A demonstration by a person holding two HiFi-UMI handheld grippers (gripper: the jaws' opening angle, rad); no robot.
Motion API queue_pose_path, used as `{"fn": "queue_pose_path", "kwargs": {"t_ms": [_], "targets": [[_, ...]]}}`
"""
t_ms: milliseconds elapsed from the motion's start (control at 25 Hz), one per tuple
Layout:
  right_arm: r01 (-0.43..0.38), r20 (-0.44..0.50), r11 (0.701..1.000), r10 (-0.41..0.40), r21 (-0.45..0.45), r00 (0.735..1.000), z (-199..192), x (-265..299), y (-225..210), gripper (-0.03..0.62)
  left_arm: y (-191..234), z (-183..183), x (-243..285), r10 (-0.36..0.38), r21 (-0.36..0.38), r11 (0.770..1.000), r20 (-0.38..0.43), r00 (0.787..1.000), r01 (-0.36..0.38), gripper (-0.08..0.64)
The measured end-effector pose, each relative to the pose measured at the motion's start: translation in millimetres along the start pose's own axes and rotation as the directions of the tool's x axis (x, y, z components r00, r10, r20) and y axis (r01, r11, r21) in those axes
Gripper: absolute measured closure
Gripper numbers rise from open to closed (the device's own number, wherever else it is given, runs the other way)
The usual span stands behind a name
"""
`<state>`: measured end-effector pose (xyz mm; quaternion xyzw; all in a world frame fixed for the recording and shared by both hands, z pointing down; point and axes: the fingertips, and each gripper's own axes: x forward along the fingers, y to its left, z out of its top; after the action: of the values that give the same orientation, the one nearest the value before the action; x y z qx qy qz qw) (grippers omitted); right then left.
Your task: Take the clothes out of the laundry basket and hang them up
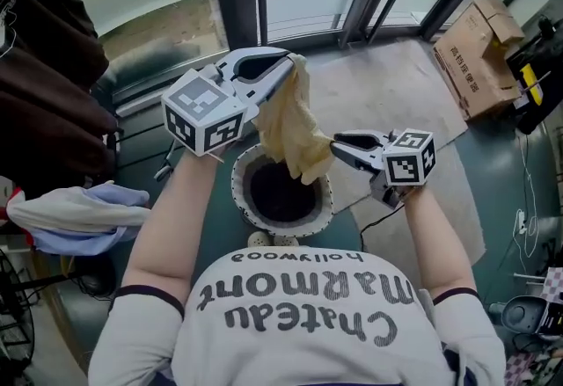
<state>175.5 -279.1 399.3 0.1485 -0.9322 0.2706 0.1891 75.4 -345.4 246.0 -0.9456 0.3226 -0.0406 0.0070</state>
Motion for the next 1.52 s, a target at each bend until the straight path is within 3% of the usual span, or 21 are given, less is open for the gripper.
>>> {"fn": "queue_pose_path", "kwargs": {"t_ms": [40,80,200,360,480,560,600,640,680,720,920,1120,1320,1520], "targets": [[0.032,0.012,0.999,-0.032,0.014,0.999,4,7,-6,0.434,-2,3,-2,0.002,0.006,1.000,0.004,1.000,-0.002,0.548],[0.059,0.035,0.998,-0.060,0.023,0.998,11,12,-11,0.392,-3,5,-5,0.003,0.011,1.000,0.004,1.000,-0.003,0.548],[0.079,0.103,0.997,-0.079,0.005,0.992,40,22,-14,0.390,-7,4,-12,0.002,0.014,1.000,0.009,1.000,-0.002,0.548],[0.019,0.138,0.997,-0.009,-0.076,0.990,78,41,1,0.334,-7,-1,-22,0.012,-0.002,1.000,0.013,1.000,-0.012,0.548],[-0.087,0.084,0.988,0.098,-0.126,0.992,82,68,21,0.334,-5,1,-30,0.028,0.005,1.000,0.009,1.000,-0.028,0.548],[-0.114,0.027,0.981,0.120,-0.157,0.992,73,88,27,0.334,-1,1,-38,0.051,0.001,0.999,0.010,0.999,-0.051,0.548],[-0.101,0.013,0.980,0.105,-0.173,0.994,69,94,28,0.352,2,0,-43,0.066,0.002,0.998,0.006,0.998,-0.066,0.548],[-0.075,0.008,0.980,0.078,-0.186,0.997,68,97,27,0.415,4,-1,-48,0.083,0.004,0.997,0.001,0.997,-0.083,0.548],[-0.042,0.007,0.980,0.044,-0.197,0.999,69,98,26,0.536,8,-2,-55,0.101,0.002,0.995,-0.001,0.995,-0.101,0.548],[-0.013,0.007,0.978,0.014,-0.207,1.000,73,96,25,0.547,12,-3,-61,0.122,-0.007,0.993,0.003,0.993,-0.122,0.548],[0.107,0.056,0.953,-0.095,-0.282,0.994,113,78,27,0.551,31,-2,-92,0.252,-0.114,0.963,0.061,0.966,-0.244,0.548],[0.201,0.199,0.944,-0.151,-0.261,0.968,167,55,36,0.551,33,9,-111,0.336,-0.133,0.937,0.102,0.936,-0.322,0.548],[0.191,0.326,0.954,-0.110,-0.230,0.939,197,33,63,0.552,19,22,-124,0.413,-0.138,0.909,0.155,0.898,-0.394,0.546],[0.125,0.396,0.976,-0.044,-0.180,0.917,200,25,91,0.552,-4,18,-135,0.495,-0.161,0.867,0.182,0.849,-0.471,0.548]]}}
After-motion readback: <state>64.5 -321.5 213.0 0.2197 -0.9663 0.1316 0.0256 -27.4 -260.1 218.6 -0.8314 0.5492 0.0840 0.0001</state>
